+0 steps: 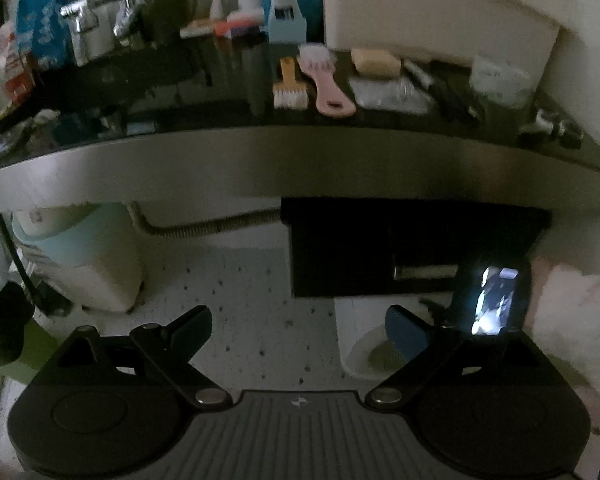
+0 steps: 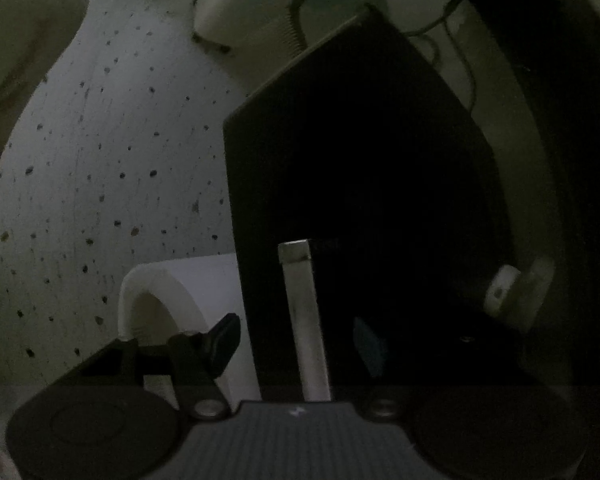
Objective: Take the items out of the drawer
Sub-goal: 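Close the right tool on the white drawer handle, then pull the drawer outward by its handle with the right tool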
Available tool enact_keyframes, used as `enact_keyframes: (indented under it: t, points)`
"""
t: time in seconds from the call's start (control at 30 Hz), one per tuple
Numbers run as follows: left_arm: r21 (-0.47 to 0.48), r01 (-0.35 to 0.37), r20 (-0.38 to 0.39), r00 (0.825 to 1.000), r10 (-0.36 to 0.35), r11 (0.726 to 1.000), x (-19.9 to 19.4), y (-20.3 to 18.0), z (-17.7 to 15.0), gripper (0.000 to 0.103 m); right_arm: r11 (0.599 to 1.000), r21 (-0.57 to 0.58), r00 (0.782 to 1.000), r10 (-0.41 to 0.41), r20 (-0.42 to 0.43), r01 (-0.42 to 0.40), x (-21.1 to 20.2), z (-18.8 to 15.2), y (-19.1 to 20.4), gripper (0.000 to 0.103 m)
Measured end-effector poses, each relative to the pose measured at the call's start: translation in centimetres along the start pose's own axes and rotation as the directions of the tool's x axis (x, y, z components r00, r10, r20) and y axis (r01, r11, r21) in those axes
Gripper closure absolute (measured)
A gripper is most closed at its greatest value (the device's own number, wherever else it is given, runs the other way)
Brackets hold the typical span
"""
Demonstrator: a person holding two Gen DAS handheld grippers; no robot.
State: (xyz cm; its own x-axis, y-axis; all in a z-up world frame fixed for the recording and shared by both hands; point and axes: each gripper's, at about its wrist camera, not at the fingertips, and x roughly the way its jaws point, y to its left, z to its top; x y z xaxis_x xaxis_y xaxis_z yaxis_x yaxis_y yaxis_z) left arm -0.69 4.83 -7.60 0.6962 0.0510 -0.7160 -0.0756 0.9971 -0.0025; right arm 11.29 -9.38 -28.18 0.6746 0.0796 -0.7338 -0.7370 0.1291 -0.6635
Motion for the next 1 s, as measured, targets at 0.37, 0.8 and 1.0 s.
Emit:
enact_keyframes:
  t: [0.37,0.8,1.0]
  points:
    - [-0.055,0.095,-0.03,0.995,-0.096,0.994,0.5,0.5,0.6,0.009,0.991,0.038,0.991,0.133,-0.02,-0.132,3.6,-0.5,-2.4,0.042]
    - [-0.075,0.106,-0.033,0.994,-0.108,0.992,0.6,0.5,0.7,0.009,0.973,0.083,0.976,0.218,-0.013,-0.216,4.9,-0.6,-3.4,0.036]
    - [-0.113,0.134,-0.059,0.988,-0.141,0.984,0.8,0.7,0.5,0.009,0.972,0.072,0.974,0.227,-0.021,-0.225,4.9,-0.6,-3.3,0.036]
